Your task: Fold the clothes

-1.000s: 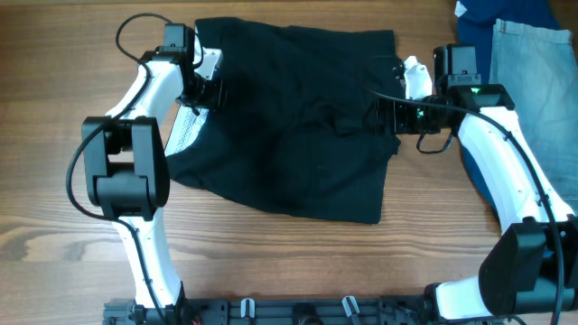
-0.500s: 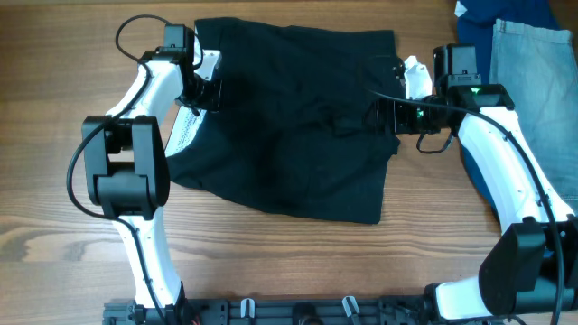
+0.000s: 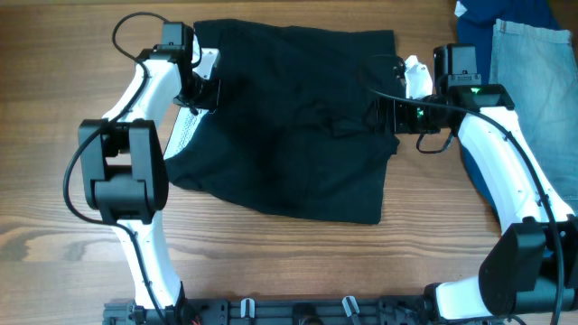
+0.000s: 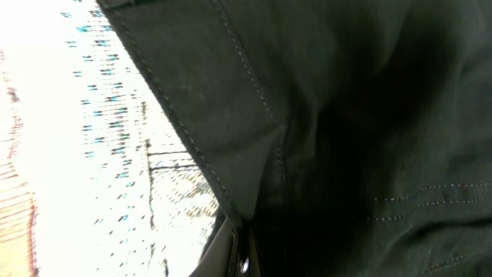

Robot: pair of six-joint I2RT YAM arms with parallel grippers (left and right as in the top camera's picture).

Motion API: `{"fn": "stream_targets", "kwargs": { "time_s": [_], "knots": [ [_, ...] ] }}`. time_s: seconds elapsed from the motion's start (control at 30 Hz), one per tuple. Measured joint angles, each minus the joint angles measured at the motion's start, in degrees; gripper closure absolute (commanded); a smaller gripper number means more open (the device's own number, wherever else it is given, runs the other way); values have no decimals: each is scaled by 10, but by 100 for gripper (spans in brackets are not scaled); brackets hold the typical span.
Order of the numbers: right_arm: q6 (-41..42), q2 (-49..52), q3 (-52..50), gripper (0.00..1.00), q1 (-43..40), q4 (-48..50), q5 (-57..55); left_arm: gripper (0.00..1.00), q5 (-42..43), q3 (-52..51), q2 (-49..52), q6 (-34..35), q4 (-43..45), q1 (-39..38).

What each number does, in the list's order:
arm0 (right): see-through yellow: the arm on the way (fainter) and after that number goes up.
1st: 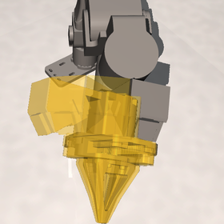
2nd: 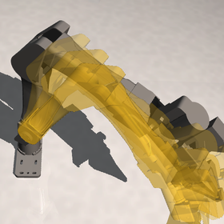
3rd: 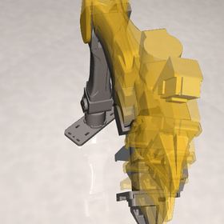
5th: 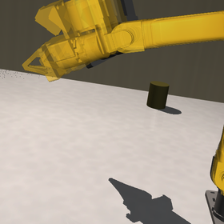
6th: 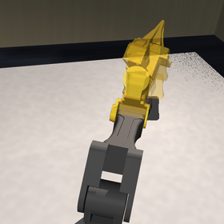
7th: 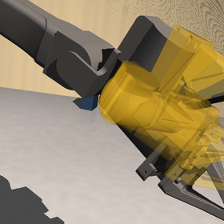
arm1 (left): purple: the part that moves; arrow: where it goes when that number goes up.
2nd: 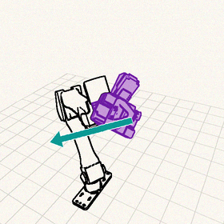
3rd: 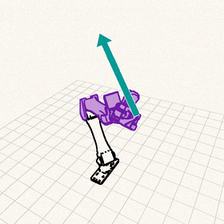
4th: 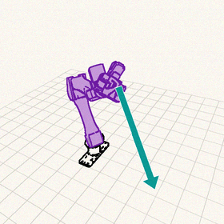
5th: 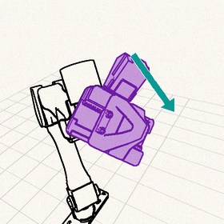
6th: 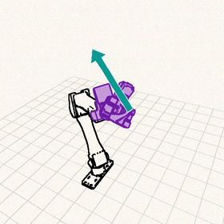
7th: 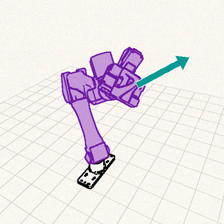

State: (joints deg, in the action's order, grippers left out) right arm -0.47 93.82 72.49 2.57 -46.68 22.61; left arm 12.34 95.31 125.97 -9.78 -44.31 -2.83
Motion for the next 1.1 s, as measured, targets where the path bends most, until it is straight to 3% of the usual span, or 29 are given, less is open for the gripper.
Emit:
{"fn": "stream_targets", "kwargs": {
  "time_s": [0.3,0.57,0.6,0.63,0.67,0.7,0.87,1.1],
  "knots": [
    [2,0,0,1,0,3,0,96,-53,-2,-100,0,-22,52],
    [2,0,0,1,0,5,0,96,-135,-2,-113,-7,-22,87],
    [2,0,0,1,0,5,0,90,-145,-2,-111,-7,-22,87],
    [2,0,0,1,0,5,0,68,-155,-2,-109,-7,-24,88],
    [2,0,0,1,0,5,0,27,-164,-2,-106,-11,-27,89],
    [2,0,0,0,0,5,0,1,-172,-2,-103,-12,-31,90],
    [2,0,0,0,0,5,0,0,-223,-2,-95,32,-52,111],
    [11,0,0,0,0,-18,0,0,-228,-4,-118,96,-137,146]
  ]
}}
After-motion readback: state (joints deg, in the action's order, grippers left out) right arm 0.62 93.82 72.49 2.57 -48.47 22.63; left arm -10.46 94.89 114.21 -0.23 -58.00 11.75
